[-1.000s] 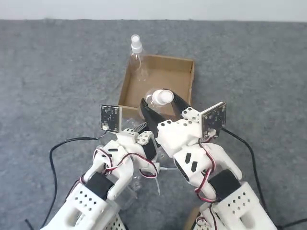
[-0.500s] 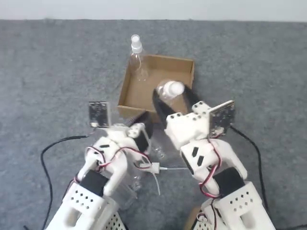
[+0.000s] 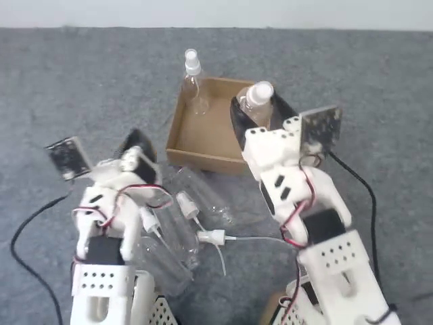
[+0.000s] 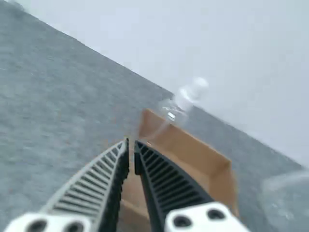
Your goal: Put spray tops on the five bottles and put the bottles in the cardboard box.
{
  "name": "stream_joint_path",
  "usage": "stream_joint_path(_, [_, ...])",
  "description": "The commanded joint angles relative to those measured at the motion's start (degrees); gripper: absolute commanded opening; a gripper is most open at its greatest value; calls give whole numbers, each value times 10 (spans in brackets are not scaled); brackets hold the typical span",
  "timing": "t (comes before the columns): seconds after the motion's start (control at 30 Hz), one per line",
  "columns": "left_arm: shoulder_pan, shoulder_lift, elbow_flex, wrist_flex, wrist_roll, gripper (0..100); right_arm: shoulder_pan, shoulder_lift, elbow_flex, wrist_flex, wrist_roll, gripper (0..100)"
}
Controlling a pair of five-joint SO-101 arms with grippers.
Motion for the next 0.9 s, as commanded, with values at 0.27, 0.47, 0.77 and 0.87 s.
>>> stream_joint_path(0.27, [-155, -13, 69, -1, -4, 11, 4, 199, -164, -16, 11, 6])
stream_joint_path(0.47, [-175, -13, 73, -1, -4, 11, 7, 308, -236, -17, 11, 6])
stream_joint_path(0.77, [-175, -13, 76, -1, -4, 11, 8, 475, -360, -19, 11, 6])
stream_joint_path(0.87, [-175, -13, 76, -1, -4, 11, 13, 524, -385, -58, 11, 6])
